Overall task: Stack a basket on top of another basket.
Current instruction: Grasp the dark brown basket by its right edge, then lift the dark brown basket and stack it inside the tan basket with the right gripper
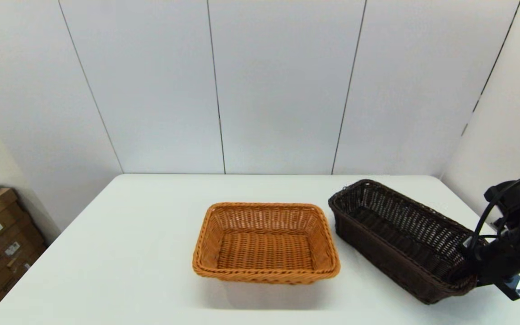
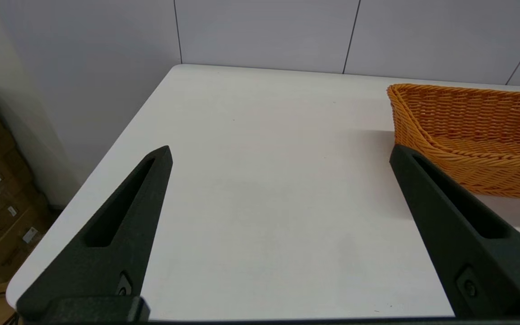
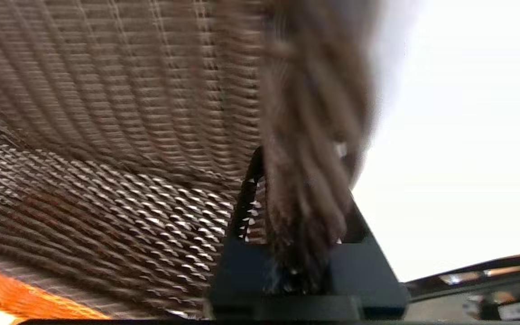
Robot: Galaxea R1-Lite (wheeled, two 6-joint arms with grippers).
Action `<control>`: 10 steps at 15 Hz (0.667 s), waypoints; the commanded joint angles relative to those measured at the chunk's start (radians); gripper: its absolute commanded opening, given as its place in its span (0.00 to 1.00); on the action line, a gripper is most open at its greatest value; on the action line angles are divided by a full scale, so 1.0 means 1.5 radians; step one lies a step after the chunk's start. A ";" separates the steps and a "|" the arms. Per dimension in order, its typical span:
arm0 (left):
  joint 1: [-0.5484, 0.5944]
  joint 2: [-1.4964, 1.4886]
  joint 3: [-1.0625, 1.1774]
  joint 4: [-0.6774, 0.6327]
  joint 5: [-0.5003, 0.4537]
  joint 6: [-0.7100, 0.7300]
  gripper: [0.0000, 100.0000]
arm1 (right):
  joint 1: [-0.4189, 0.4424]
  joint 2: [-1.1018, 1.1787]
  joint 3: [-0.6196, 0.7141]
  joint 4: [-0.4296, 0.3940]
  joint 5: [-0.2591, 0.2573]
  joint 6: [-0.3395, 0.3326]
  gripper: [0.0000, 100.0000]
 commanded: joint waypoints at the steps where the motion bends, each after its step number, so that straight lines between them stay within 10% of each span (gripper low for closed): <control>1: 0.000 0.001 0.000 0.000 0.000 0.000 1.00 | -0.012 -0.016 -0.003 0.001 0.003 0.002 0.00; 6: 0.000 0.001 0.000 0.000 0.000 0.000 1.00 | -0.047 -0.107 -0.051 0.035 0.001 0.005 0.00; 10: 0.000 0.001 0.000 0.000 0.000 0.000 1.00 | -0.070 -0.219 -0.187 0.202 0.002 -0.014 0.00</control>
